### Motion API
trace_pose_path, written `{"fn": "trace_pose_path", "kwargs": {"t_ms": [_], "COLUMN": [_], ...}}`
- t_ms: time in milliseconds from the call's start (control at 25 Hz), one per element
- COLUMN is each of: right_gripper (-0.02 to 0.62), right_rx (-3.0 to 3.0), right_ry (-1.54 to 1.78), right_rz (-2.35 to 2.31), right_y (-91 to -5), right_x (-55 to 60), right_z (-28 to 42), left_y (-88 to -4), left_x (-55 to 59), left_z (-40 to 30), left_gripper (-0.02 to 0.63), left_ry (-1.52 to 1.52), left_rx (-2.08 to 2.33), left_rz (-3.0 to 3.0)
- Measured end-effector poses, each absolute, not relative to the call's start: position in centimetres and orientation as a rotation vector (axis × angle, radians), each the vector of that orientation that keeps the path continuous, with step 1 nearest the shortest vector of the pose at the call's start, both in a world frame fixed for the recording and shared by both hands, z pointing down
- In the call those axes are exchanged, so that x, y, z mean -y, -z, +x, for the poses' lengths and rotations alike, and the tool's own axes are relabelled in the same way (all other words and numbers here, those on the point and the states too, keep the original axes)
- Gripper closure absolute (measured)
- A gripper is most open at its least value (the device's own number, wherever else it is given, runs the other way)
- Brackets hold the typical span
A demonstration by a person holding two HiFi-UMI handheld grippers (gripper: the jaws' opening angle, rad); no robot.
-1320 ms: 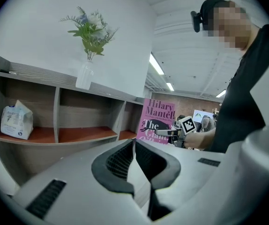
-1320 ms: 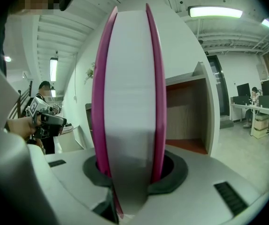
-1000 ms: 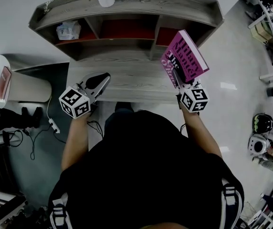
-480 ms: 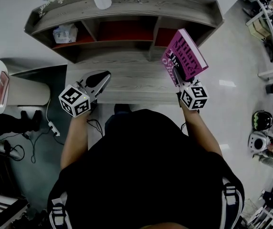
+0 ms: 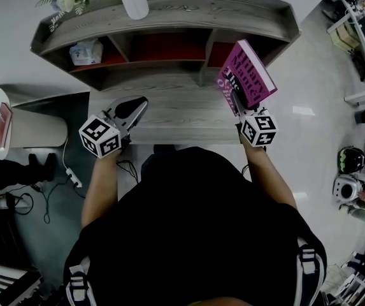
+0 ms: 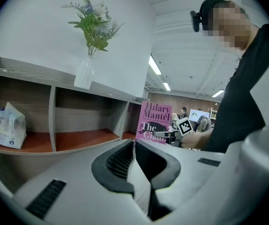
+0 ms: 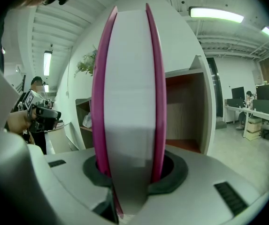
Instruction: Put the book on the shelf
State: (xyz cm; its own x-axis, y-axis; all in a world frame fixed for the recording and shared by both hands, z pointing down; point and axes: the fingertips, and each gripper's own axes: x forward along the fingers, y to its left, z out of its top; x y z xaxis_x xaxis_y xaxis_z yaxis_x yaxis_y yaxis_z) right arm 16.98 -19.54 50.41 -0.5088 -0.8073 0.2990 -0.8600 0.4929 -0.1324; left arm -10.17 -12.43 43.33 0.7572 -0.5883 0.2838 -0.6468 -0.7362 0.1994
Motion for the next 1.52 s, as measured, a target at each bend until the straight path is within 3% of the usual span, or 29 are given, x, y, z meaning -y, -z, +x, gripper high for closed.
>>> {"fn": "trace_pose_path", "kwargs": {"t_ms": [1520], "right_gripper": [0.448], "right_rx": [2.425], "right_ry": [-0.439], "right_rz": [1.541], "right_y": [-53.5], "right_x": [25.0], "right_z": [17.0], "left_y": [-43.9], "left_x": [17.9], "left_z": [-12.4], "left_gripper": [0.572], "left_ry": [-0.318], "left_rx": [0.902], "left_rz": [2.663]}}
